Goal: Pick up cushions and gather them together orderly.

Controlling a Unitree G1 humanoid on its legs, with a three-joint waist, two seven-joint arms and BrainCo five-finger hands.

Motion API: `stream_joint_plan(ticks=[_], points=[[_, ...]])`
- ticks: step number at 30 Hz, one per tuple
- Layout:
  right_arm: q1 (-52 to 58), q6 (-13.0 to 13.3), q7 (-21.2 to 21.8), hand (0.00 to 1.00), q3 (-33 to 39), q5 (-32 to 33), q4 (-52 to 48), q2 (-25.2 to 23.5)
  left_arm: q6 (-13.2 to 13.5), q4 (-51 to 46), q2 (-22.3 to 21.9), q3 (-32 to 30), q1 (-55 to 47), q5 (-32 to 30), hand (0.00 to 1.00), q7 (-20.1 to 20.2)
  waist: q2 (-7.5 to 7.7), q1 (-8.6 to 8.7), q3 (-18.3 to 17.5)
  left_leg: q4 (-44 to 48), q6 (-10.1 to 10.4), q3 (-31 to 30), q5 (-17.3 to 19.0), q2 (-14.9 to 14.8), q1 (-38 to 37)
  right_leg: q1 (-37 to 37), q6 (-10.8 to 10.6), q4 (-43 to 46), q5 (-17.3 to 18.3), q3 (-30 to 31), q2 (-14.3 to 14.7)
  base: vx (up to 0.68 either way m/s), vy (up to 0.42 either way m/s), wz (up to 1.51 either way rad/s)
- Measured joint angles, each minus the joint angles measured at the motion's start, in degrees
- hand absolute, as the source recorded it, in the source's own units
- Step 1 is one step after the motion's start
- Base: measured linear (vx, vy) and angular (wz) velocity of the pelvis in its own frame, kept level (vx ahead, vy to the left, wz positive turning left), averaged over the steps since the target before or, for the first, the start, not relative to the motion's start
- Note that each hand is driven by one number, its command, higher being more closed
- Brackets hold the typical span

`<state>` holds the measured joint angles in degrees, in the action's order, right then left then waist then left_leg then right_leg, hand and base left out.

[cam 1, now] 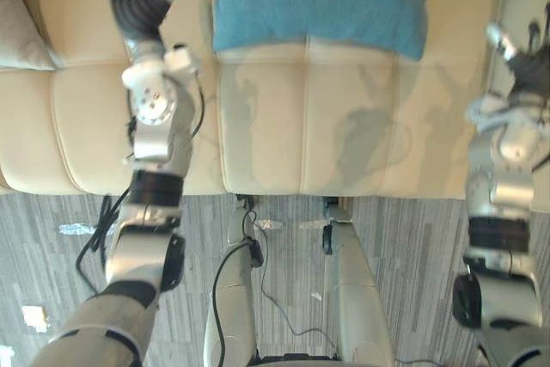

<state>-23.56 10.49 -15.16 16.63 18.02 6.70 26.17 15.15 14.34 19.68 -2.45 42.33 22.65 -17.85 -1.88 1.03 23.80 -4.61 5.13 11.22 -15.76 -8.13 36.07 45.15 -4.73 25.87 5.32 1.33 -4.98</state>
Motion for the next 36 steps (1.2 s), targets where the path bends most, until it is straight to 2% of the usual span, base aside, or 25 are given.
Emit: stream_joint_plan(ticks=[3, 7, 8, 10, 14, 19, 24, 32, 36], points=[[11.5, 0.0, 2.6, 0.0, -0.5, -0.3, -2.8, -5.7, 0.2, -3.5, -2.3, 1.8, -13.7, 0.0, 0.0, 2.5, 2.01, -0.01, -1.7, 0.0, 0.0, -0.2, 1.0, 0.2, -4.3, -4.5, 0.1, -0.2, 1.3, -0.4, -0.2, 0.06, -0.085, 0.08], [22.6, 0.0, 4.8, 0.0, -3.3, -3.1, -3.3, -14.6, -0.8, -3.2, -10.2, 4.8, -30.3, -0.2, 0.0, 5.7, 4.4, -0.21, -4.4, 0.2, 0.4, -0.7, 2.6, 0.8, -10.4, -11.4, 0.1, -0.9, 3.2, -1.2, -0.9, 0.09, -0.062, 0.12], [24.8, -0.1, 5.3, 0.0, -4.0, -4.8, -2.8, -16.5, -1.3, -2.3, -11.7, 5.9, -33.7, -0.3, 0.0, 6.8, 4.47, -0.44, -5.1, 0.2, 0.5, -0.7, 3.4, 0.9, -12.3, -13.6, 0.1, -1.6, 3.5, -1.4, -0.9, 0.11, -0.03, 0.05], [29.2, -0.3, 6.2, 0.0, -5.8, -7.6, 1.2, -20.5, -3.1, 0.7, -14.4, 8.4, -41.2, -2.0, 0.0, 9.4, 4.5, -0.64, -9.0, 0.1, 0.6, -0.6, 4.9, 1.2, -15.9, -18.1, 0.0, -3.4, 4.2, -1.7, -1.3, 0.14, -0.003, 0.02], [32.3, -1.6, 6.9, 0.0, -6.3, -9.7, 14.4, -24.8, -4.9, 11.0, -17.4, 7.7, -46.5, -4.5, 0.0, 11.7, 4.02, -1.13, -13.5, 0.6, 0.9, -0.2, 7.5, 1.1, -22.4, -26.1, 0.1, -6.4, 4.9, -2.1, -1.4, 0.13, 0.006, -0.02], [33.1, -3.1, 8.6, 0.0, -5.2, -10.8, 32.7, -26.2, -7.5, 29.4, -19.2, 2.6, -47.6, -12.5, 0.0, 13.4, 2.18, -1.03, -19.0, -0.8, 1.4, 0.6, 8.9, 1.0, -28.4, -32.8, 0.0, -11.1, 4.8, -2.1, -1.1, 0.09, 0.007, -0.08], [31.8, -4.7, 9.7, 0.0, -0.1, -10.7, 45.5, -26.1, -9.6, 40.0, -17.9, -1.9, -47.3, -18.5, 0.0, 13.4, 1.97, -0.86, -20.4, -1.2, 1.6, 0.3, 10.0, 1.2, -31.9, -38.3, -0.6, -16.7, 2.8, -1.5, -1.0, 0.09, 0.014, -0.08], [29.2, -5.7, 10.1, 0.0, 1.8, -8.9, 49.5, -25.9, -10.6, 43.7, -16.2, -2.8, -45.6, -21.1, 0.0, 13.3, 3.12, -0.47, -20.1, -1.3, 1.4, 1.8, 10.6, 1.7, -33.4, -40.8, -1.1, -21.2, -0.4, 0.8, -1.2, 0.03, 0.025, -0.15], [26.2, -5.8, 9.8, 0.0, -0.6, -8.4, 48.8, -26.3, -10.6, 43.6, -15.9, -2.7, -42.2, -21.4, 0.0, 13.0, 4.37, -0.94, -18.4, 0.2, 1.2, 3.1, 11.2, 0.8, -30.0, -35.0, -0.7, -16.0, -1.4, 0.9, -0.4, -0.1, -0.011, -0.23]])
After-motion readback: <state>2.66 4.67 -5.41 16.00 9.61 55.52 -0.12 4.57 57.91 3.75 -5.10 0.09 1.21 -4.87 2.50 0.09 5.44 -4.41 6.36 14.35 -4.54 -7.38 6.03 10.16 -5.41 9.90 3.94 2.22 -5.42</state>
